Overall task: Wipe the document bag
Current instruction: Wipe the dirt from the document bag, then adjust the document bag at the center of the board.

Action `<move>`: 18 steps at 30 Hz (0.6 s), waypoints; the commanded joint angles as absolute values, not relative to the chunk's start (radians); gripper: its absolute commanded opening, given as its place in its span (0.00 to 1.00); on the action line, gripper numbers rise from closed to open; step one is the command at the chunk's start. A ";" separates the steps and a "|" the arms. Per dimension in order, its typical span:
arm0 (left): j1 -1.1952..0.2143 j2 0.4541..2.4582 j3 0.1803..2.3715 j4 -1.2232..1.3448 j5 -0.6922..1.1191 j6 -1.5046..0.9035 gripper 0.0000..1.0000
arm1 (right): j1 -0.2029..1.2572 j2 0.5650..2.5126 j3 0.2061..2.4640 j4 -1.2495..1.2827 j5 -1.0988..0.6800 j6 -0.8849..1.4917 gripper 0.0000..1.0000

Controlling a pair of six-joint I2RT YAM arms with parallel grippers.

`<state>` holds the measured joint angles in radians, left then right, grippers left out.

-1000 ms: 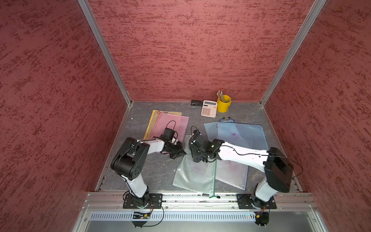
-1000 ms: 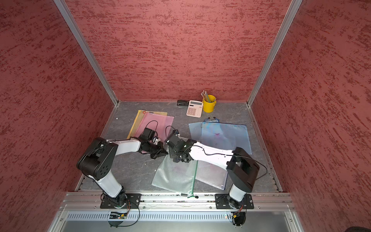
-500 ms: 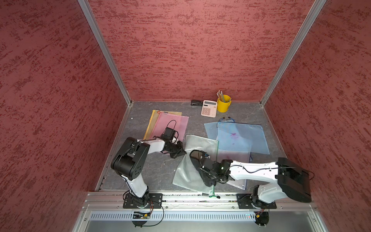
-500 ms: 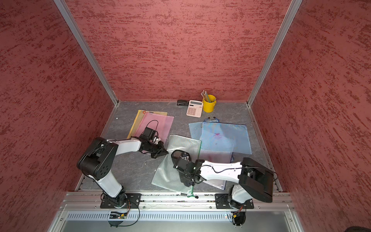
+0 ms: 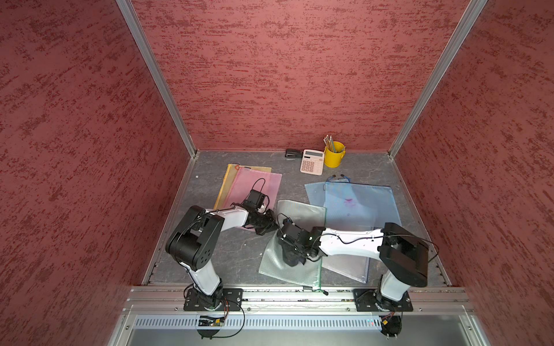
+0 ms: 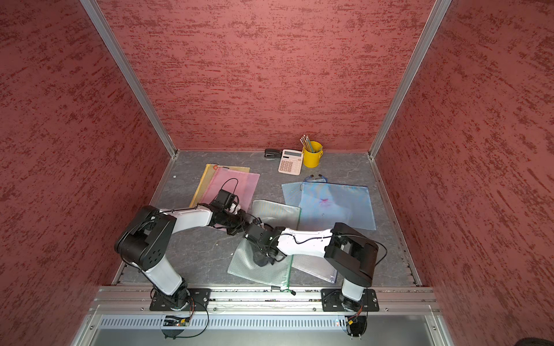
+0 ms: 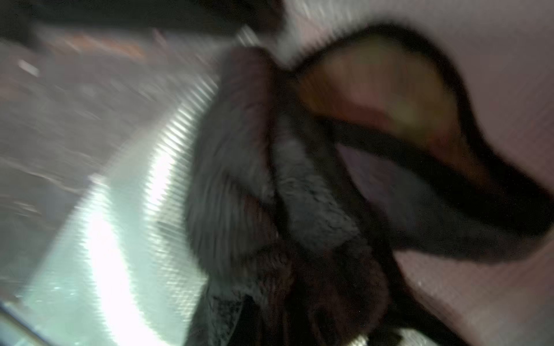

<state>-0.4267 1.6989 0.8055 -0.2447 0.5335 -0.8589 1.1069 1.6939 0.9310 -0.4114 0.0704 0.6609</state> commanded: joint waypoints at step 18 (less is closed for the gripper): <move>-0.321 1.334 1.458 -1.286 -0.025 -0.396 0.00 | 0.611 1.336 1.034 -0.682 0.215 0.528 0.00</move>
